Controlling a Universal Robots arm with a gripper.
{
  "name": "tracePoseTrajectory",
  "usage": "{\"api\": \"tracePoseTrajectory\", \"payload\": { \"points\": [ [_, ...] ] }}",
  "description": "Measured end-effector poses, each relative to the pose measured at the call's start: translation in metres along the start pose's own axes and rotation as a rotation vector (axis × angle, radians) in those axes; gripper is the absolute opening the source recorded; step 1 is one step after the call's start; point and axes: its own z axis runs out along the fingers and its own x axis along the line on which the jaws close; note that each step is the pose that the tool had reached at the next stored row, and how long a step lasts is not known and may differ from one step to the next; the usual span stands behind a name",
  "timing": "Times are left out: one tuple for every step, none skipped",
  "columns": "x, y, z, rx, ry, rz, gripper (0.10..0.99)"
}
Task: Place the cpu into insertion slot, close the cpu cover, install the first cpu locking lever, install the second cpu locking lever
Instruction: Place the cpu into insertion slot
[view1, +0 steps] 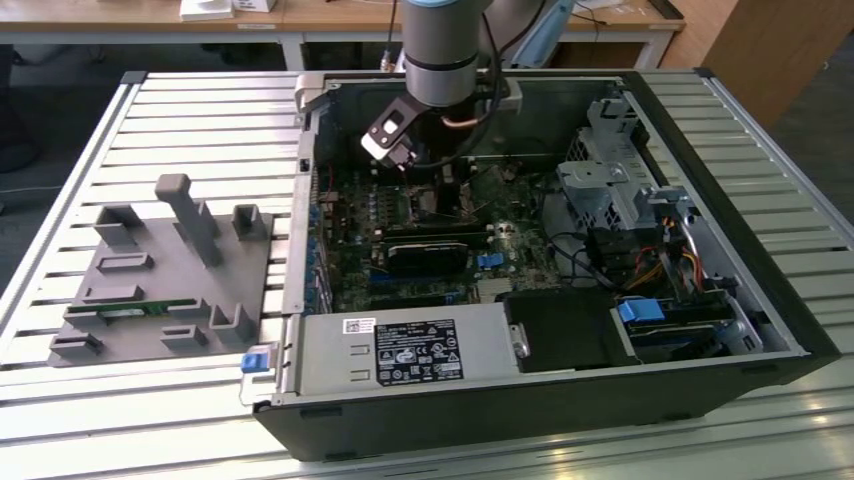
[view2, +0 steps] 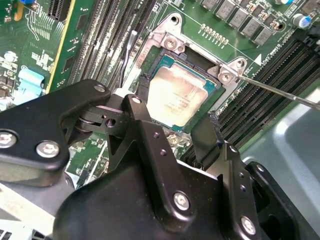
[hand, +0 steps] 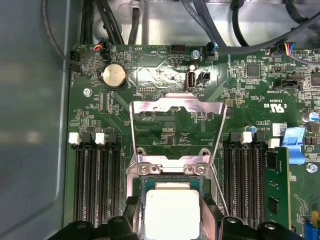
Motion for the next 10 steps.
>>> {"api": "tracePoseTrajectory", "payload": {
  "points": [
    [0.0,0.0004,-0.0011,0.002,0.0,0.0,0.612],
    [0.0,0.001,-0.0019,0.005,0.0,0.0,0.612],
    [0.0001,0.0018,-0.0024,0.009,0.0001,0.0,0.596],
    [0.0001,0.0028,-0.0028,0.013,0.0001,0.0,0.596],
    [0.0001,0.0041,-0.0029,0.018,0.0002,0.0,0.533],
    [0.0001,0.0063,-0.0028,0.025,0.0026,0.0,0.471],
    [0.0001,0.0084,-0.0026,0.03,0.0039,0.0,0.471],
    [0.0002,0.0097,-0.0025,0.034,0.0039,0.0,0.412],
    [0.0001,0.0102,-0.0026,0.035,0.0036,0.0,0.357],
    [0.0001,0.0102,-0.0029,0.036,0.0033,0.0,0.357]
  ]
}}
